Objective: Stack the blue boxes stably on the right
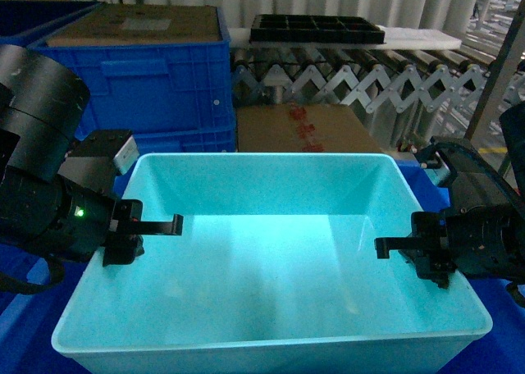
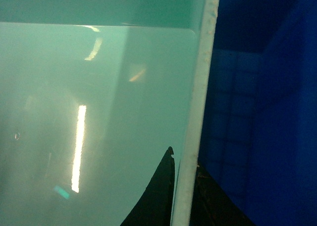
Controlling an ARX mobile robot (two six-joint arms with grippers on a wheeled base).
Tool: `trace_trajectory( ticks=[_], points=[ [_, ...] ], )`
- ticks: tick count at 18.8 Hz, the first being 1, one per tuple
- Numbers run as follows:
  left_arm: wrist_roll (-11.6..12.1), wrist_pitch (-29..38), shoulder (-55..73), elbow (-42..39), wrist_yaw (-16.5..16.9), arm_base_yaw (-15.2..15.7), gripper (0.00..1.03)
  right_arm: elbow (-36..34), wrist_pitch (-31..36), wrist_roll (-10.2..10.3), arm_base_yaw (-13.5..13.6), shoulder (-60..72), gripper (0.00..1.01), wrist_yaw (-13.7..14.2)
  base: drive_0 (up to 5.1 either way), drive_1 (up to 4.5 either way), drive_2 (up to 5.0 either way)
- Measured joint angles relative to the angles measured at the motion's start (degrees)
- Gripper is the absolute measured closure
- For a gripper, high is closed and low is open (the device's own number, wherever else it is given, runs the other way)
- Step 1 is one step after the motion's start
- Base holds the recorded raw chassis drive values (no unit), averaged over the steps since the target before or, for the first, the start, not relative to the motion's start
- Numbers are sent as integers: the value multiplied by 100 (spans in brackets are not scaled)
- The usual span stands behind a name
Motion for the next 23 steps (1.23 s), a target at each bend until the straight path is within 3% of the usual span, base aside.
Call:
trace_trajectory(
  ticks=[17, 18, 20, 23],
  points=[
    [2, -57, 9, 9, -44, 0, 97, 35, -66, 2, 4, 11, 94, 83, 0, 0, 0],
    [162, -79, 11, 9, -120, 0, 87, 37, -63, -46, 4, 11, 89, 111, 0, 0, 0],
    [557, -118, 39, 9, -337, 7, 68, 52, -61, -282, 0, 11, 70, 236, 0, 0, 0],
    [793, -109, 44, 9, -448, 92, 39, 61, -59, -413, -48, 11, 41, 400, 0, 0, 0]
  ],
)
